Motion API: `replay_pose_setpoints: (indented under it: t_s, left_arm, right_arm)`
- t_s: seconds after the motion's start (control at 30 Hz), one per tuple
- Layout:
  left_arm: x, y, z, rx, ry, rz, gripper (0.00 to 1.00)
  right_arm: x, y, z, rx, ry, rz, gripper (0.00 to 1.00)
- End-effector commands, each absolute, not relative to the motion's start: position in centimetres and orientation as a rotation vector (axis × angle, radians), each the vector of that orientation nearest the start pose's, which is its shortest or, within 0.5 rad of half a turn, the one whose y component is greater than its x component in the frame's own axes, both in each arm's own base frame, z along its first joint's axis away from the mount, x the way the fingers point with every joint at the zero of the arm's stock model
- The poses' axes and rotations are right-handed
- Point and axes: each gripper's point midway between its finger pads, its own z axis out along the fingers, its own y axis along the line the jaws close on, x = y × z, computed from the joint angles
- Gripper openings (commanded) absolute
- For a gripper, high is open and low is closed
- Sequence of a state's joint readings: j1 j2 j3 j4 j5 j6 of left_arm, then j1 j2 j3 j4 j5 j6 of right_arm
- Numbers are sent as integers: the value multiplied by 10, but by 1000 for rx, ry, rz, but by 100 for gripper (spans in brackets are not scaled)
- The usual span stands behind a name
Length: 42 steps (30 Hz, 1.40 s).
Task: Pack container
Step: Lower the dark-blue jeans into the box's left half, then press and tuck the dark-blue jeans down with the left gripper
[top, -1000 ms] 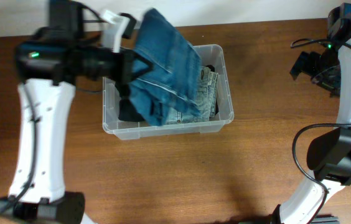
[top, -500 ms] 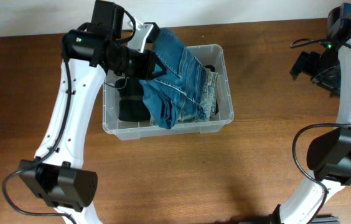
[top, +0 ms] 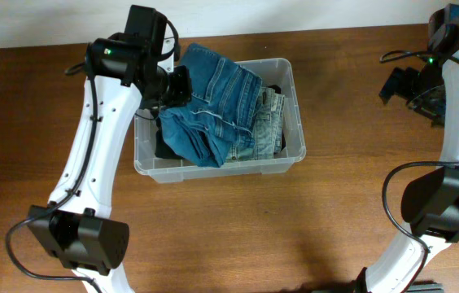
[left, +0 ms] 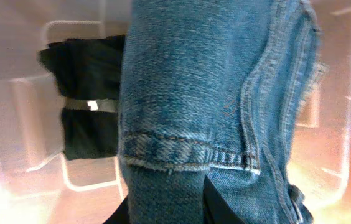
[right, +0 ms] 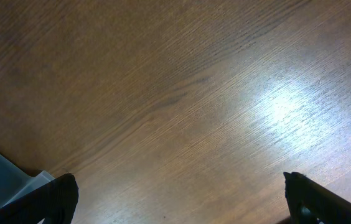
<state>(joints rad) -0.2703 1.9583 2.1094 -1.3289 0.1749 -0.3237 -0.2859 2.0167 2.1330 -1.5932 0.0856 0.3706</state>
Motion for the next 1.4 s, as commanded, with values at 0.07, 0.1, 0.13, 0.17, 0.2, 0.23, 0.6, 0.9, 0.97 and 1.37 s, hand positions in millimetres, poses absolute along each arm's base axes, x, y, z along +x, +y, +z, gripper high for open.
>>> replay_pose_setpoints:
  t_s: [0.07,0.1,0.13,0.17,0.2,0.23,0.6,0.9,0.97,1.37]
  left_arm:
    - [432,-115,232,-212,2746,-190,13]
    - [432,-111,232,-244,2747,-166,13]
    - [430,-106,231,-287,2747,-133,12]
    - [429,-102,230,-328,2747,-105,11]
    - [428,-99,229,-356,2746,-83,12]
    - [427,-97,229,-364,2748,-70,11]
    - [420,-95,226,-355,2778,-48,99]
    - [438,-89,233,-213,2709,26,99]
    - [445,-91,236,-170,2680,20,99]
    - [499,-130,220,82,2570,-149,23]
  right_arm:
    - [372,-126,194,1009,2875,-126,98]
    - [372,-126,194,1009,2875,-126,98]
    - [372,-126,194,1009,2875,-126,98]
    - [372,-126,194,1009,2875,-126,98]
    - [372,-126,194,1009,2875,-126,99]
    - [372,-126,194,1009,2875,-126,99]
    - [372,-126,194,1009,2875,-126,98]
    - [372,-126,194,1009,2875,-126,98]
    - [372,-126,194,1009,2875,-126,98]
    - [372,-126,194,1009,2875,-126,98]
